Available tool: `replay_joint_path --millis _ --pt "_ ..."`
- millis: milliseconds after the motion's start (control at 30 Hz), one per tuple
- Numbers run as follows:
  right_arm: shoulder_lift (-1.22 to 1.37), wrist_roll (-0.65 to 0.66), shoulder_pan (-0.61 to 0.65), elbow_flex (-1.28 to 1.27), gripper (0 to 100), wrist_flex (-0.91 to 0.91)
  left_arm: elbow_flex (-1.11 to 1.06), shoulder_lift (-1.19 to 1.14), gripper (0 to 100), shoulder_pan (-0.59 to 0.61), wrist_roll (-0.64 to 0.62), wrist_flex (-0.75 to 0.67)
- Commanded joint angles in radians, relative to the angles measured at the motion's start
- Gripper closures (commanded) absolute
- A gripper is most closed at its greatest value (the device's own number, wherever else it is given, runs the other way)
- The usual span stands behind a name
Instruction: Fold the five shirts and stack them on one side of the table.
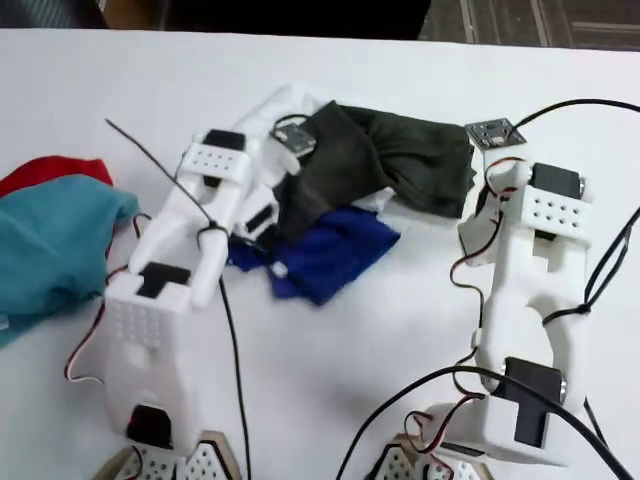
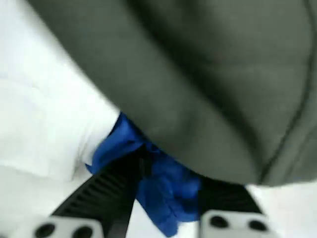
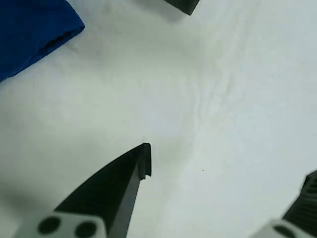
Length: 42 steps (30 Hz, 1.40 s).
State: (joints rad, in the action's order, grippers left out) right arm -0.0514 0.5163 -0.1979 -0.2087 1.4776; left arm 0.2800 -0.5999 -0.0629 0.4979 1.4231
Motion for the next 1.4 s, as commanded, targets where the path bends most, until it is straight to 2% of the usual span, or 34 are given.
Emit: replay_joint_path --millis 0,200,300,400,533,667,800,867,967,1033,1233,1300,1367 --pt "-0.004 0.000 0.035 0.006 54.4 -0.007 0.124 -0.002 97 0.077 -0.032 0.081" --pt "-0.004 0.000 0.082 0.006 54.4 -0.008 0.542 0.000 97 0.247 -0.052 0.345" --pt "-0.004 0.000 0.091 0.006 54.4 -0.010 0.750 0.029 97 0.394 -0.112 0.367" --pt "-0.004 0.000 0.099 0.006 54.4 -0.010 0.839 0.115 97 0.528 -0.121 0.365" --pt "-0.004 0.000 0.102 0.008 54.4 -0.012 0.849 0.262 97 0.669 -0.121 0.364" --pt "-0.004 0.000 0.122 0.008 54.4 -0.012 0.849 0.362 97 0.733 -0.117 0.364" --pt "-0.004 -0.008 0.179 0.006 54.4 -0.008 0.849 0.391 97 0.799 -0.115 0.362" --pt "-0.004 -0.052 0.208 0.006 54.4 -0.012 0.840 0.376 97 0.830 -0.117 0.362" --pt "-0.004 -0.084 0.268 0.006 54.4 -0.012 0.754 0.325 97 0.853 -0.091 0.362" --pt "-0.004 -0.092 0.312 0.006 54.4 -0.012 0.682 0.278 93 0.859 -0.018 0.358" --pt "-0.002 -0.092 0.450 0.005 54.3 -0.041 0.630 0.150 62 0.942 0.080 0.307" --pt "-0.002 -0.094 0.478 0.003 54.2 -0.081 0.630 0.129 60 0.984 0.084 0.275" --pt "0.010 -0.095 0.495 0.003 54.2 -0.127 0.630 0.115 61 1.020 0.083 0.255"
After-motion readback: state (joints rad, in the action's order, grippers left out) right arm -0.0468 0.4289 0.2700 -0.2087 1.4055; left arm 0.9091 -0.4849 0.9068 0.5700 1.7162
